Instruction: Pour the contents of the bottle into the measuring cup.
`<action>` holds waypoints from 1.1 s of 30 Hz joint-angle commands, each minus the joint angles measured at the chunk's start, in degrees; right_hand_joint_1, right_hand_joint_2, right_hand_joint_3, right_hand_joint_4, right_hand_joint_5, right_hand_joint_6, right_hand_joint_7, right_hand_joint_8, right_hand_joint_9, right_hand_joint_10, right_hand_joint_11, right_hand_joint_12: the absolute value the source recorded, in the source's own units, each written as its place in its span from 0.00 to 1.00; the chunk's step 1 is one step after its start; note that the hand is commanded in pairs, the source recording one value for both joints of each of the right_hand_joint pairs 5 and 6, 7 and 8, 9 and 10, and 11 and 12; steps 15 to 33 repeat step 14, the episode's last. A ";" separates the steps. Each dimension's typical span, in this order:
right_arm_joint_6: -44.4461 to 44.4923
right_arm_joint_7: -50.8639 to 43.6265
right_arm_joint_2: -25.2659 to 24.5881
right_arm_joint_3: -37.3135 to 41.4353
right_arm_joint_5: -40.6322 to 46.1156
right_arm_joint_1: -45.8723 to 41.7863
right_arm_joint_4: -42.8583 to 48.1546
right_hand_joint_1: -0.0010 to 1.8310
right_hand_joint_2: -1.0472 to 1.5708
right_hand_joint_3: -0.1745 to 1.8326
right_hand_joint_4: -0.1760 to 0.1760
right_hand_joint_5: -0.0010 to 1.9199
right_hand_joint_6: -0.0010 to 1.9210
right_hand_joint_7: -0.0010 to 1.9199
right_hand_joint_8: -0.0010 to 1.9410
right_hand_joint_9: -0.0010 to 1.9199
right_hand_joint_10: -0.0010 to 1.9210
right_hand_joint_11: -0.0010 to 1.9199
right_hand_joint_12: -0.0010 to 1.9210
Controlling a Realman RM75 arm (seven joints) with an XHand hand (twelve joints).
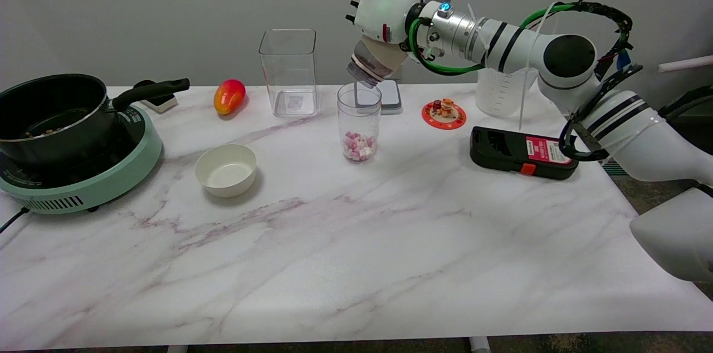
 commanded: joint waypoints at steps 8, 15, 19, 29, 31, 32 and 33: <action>-2.03 5.88 0.47 1.44 -1.84 -1.64 2.79 0.81 0.69 0.54 0.50 0.83 0.83 0.83 0.82 0.74 0.74 0.62 0.62; -12.75 6.94 1.78 2.84 9.72 -6.36 6.32 0.81 0.69 0.54 0.50 0.83 0.83 0.83 0.82 0.74 0.74 0.62 0.62; -12.75 6.94 1.78 2.84 9.72 -6.36 6.32 0.81 0.69 0.54 0.50 0.83 0.83 0.83 0.82 0.74 0.74 0.62 0.62; -12.75 6.94 1.78 2.84 9.72 -6.36 6.32 0.81 0.69 0.54 0.50 0.83 0.83 0.83 0.82 0.74 0.74 0.62 0.62; -12.75 6.94 1.78 2.84 9.72 -6.36 6.32 0.81 0.69 0.54 0.50 0.83 0.83 0.83 0.82 0.74 0.74 0.62 0.62; -12.75 6.94 1.78 2.84 9.72 -6.36 6.32 0.81 0.69 0.54 0.50 0.83 0.83 0.83 0.82 0.74 0.74 0.62 0.62; -12.75 6.94 1.78 2.84 9.72 -6.36 6.32 0.81 0.69 0.54 0.50 0.83 0.83 0.83 0.82 0.74 0.74 0.62 0.62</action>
